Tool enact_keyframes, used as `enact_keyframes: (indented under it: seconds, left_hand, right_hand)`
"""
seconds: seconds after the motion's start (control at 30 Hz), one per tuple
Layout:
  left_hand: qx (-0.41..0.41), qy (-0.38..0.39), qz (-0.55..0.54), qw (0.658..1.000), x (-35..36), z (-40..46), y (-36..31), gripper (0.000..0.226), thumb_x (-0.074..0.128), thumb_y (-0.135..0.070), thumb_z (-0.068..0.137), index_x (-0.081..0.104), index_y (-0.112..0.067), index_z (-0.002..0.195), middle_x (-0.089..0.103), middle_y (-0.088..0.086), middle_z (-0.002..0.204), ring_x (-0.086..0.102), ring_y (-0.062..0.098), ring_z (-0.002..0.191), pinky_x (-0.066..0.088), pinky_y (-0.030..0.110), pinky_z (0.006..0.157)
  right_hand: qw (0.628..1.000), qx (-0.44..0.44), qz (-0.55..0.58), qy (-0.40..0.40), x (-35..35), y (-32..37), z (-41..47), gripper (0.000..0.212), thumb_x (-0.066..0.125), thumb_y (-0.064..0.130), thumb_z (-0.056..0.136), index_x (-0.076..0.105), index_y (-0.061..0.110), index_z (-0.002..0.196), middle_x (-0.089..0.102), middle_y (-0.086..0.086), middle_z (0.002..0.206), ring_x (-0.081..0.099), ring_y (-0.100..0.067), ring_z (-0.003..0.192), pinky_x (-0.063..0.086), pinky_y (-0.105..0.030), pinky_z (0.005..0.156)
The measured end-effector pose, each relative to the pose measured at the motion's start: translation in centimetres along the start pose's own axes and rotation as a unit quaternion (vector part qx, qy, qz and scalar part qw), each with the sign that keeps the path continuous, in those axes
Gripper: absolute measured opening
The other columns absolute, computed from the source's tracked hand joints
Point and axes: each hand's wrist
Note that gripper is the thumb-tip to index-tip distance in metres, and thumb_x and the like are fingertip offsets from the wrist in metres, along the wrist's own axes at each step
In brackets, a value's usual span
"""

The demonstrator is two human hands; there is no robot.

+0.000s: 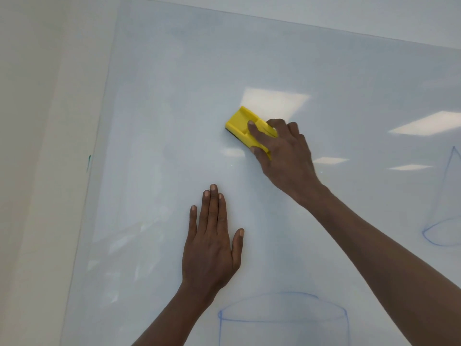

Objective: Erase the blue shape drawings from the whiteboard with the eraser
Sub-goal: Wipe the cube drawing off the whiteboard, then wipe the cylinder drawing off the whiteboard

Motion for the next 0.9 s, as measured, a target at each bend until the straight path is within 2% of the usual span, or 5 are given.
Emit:
enact_keyframes:
  seconds: [0.2,0.4,0.5,0.67,0.9]
  left_hand:
    - [0.0,0.0,0.001,1.0,0.2,0.0,0.0,0.073,0.04,-0.041,0.105,0.027,0.004,0.162,0.02,0.019,0.173,0.021,0.032,0.161,0.02,0.05,0.129]
    - [-0.003,-0.002,-0.01,1.0,0.1,-0.1,0.0,0.073,0.04,-0.041,0.105,0.027,0.003,0.162,0.021,0.019,0.173,0.021,0.031,0.161,0.02,0.049,0.129]
    - [-0.009,0.001,-0.021,1.0,-0.1,-0.1,-0.1,0.072,0.039,-0.04,0.105,0.028,0.003,0.162,0.022,0.019,0.172,0.021,0.031,0.161,0.017,0.047,0.13]
    - [-0.018,0.01,-0.039,0.999,-0.5,-1.2,0.5,0.071,0.038,-0.036,0.105,0.024,0.004,0.162,0.021,0.02,0.171,0.021,0.032,0.16,0.014,0.042,0.131]
    - [-0.004,0.046,-0.033,0.998,-1.9,-6.1,4.1,0.07,0.036,-0.035,0.106,0.02,0.004,0.162,0.018,0.021,0.172,0.015,0.029,0.161,0.004,0.036,0.131]
  right_hand:
    - [0.998,0.057,0.003,-0.019,-0.1,-0.9,2.1,0.049,0.052,0.032,0.099,0.043,0.03,0.147,0.049,-0.01,0.134,0.042,-0.034,0.115,0.039,-0.041,0.087]
    - [1.0,0.023,0.003,-0.014,1.0,3.7,3.5,0.051,0.049,0.036,0.099,0.039,0.032,0.149,0.046,-0.007,0.14,0.042,-0.034,0.117,0.038,-0.041,0.087]
    - [1.0,-0.016,0.003,-0.002,1.4,5.6,2.0,0.05,0.049,0.036,0.1,0.039,0.033,0.149,0.046,-0.006,0.141,0.043,-0.032,0.115,0.036,-0.039,0.087]
    - [0.998,-0.057,0.015,0.021,1.3,6.7,-2.0,0.048,0.055,0.031,0.098,0.047,0.029,0.145,0.051,-0.009,0.14,0.049,-0.033,0.107,0.041,-0.041,0.083]
    - [0.997,-0.061,0.006,0.043,1.0,6.1,-9.2,0.047,0.062,0.028,0.094,0.053,0.029,0.14,0.055,-0.005,0.136,0.053,-0.031,0.101,0.045,-0.039,0.081]
Point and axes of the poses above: each hand's wrist, its own z-axis towards the middle knuckle, its own x-axis out of the palm, y = z × x
